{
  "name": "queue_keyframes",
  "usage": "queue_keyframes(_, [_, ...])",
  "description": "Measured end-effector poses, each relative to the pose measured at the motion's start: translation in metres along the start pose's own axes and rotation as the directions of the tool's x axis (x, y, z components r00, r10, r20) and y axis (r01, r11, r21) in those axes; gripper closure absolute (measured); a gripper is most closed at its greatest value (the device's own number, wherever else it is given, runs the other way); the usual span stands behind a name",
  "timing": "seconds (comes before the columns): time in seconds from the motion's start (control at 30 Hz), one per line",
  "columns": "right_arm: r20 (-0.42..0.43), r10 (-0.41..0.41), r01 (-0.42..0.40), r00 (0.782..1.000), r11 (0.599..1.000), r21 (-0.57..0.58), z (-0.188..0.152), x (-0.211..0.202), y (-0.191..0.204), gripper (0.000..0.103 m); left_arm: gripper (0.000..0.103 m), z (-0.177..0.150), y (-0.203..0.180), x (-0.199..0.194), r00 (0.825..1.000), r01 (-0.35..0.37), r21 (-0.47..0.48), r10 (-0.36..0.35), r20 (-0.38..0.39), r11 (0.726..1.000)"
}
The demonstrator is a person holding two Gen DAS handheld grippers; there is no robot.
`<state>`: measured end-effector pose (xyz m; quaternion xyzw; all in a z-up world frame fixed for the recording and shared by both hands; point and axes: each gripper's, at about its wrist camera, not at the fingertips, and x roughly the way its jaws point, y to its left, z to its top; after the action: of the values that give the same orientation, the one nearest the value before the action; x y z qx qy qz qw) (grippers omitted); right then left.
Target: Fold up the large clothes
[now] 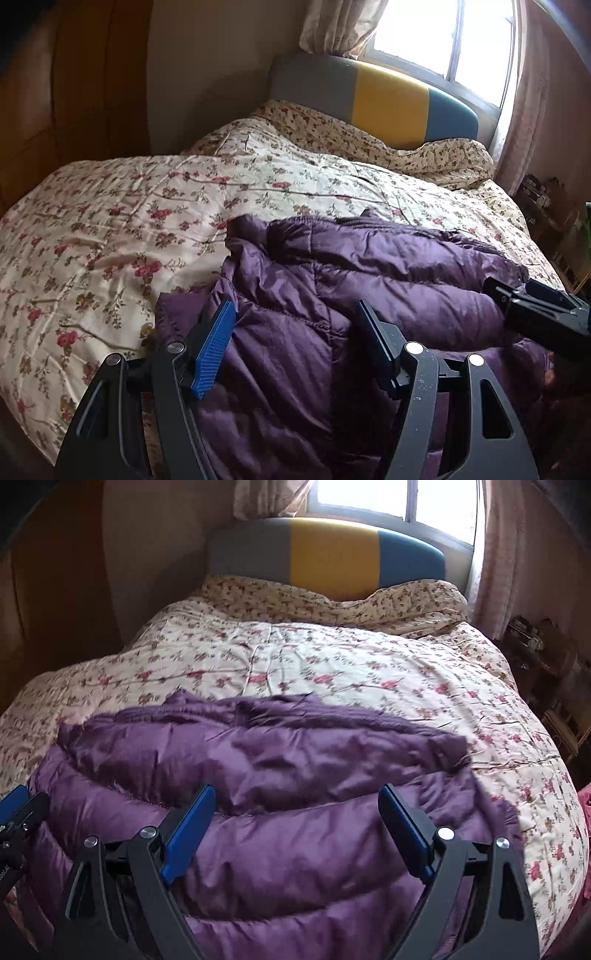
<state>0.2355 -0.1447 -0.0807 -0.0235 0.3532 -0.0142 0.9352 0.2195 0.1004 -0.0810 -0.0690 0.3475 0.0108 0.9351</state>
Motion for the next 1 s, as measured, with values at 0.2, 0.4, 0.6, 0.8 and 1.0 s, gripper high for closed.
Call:
queue_keyframes(0.2, [-0.043, 0.007, -0.006, 0.999, 1.0, 0.004, -0.009, 0.029, 0.0, 0.014, 0.035, -0.009, 0.006, 0.019, 1.0, 0.012, -0.015, -0.012, -0.02, 1.0])
queue_keyframes(0.4, [-0.061, -0.015, 0.014, 0.998, 1.0, -0.014, -0.016, 0.048, 0.005, 0.014, 0.035, -0.015, 0.008, 0.034, 0.999, 0.045, -0.045, -0.046, -0.028, 0.998])
queue_keyframes(0.6, [-0.07, -0.032, 0.03, 0.997, 0.999, -0.025, -0.016, 0.051, 0.005, 0.014, 0.035, -0.017, 0.01, 0.039, 0.997, 0.06, -0.065, -0.062, -0.039, 0.996])
queue_keyframes(0.8, [-0.071, -0.045, 0.042, 0.996, 0.998, -0.035, -0.015, 0.05, 0.008, 0.013, 0.034, -0.013, 0.023, 0.022, 0.993, 0.108, -0.128, -0.114, -0.043, 0.986])
queue_keyframes(1.0, [-0.072, -0.024, 0.022, 0.997, 1.0, -0.018, -0.011, 0.035, 0.004, 0.012, 0.03, -0.023, 0.046, -0.017, 0.997, 0.079, -0.162, -0.08, -0.001, 0.984])
